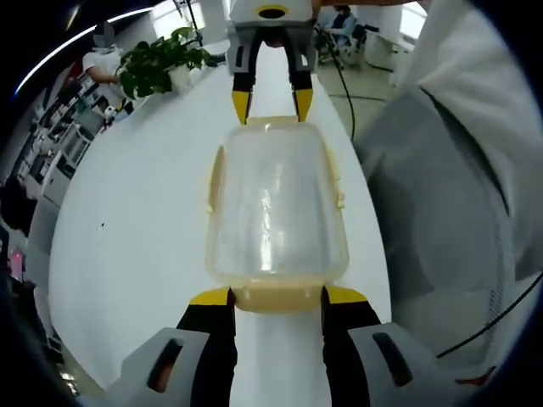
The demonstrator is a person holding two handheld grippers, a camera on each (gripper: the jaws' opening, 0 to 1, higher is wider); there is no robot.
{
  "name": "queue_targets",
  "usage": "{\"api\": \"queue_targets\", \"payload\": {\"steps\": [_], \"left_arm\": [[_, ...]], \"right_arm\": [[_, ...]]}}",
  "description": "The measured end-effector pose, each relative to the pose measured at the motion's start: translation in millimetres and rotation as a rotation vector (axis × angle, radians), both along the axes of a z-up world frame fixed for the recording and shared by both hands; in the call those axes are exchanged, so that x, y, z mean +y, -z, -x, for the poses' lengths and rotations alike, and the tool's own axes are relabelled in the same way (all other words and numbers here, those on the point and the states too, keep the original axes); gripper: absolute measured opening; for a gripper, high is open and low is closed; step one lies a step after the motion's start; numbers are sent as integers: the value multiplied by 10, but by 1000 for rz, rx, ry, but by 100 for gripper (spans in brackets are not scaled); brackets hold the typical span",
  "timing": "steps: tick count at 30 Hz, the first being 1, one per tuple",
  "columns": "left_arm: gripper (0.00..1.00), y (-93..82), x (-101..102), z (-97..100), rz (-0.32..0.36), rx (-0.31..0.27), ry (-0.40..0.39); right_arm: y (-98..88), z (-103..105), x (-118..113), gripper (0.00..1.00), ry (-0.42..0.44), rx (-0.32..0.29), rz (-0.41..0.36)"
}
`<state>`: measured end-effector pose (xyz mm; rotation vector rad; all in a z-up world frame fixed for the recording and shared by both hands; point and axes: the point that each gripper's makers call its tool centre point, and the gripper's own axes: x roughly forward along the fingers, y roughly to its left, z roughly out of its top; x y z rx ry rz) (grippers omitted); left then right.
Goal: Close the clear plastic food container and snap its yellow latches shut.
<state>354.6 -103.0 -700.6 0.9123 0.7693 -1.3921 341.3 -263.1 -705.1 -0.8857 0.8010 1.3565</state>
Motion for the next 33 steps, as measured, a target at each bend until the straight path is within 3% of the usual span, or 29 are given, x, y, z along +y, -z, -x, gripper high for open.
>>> {"api": "queue_targets", "payload": {"steps": [14,33], "left_arm": [[37,203,-266,-83,-13,5,16],[37,412,-286,-63,-53,18,22]], "right_arm": [[158,-63,-267,37,9,-1,22],[387,-42,-303,37,10,20,29]]}}
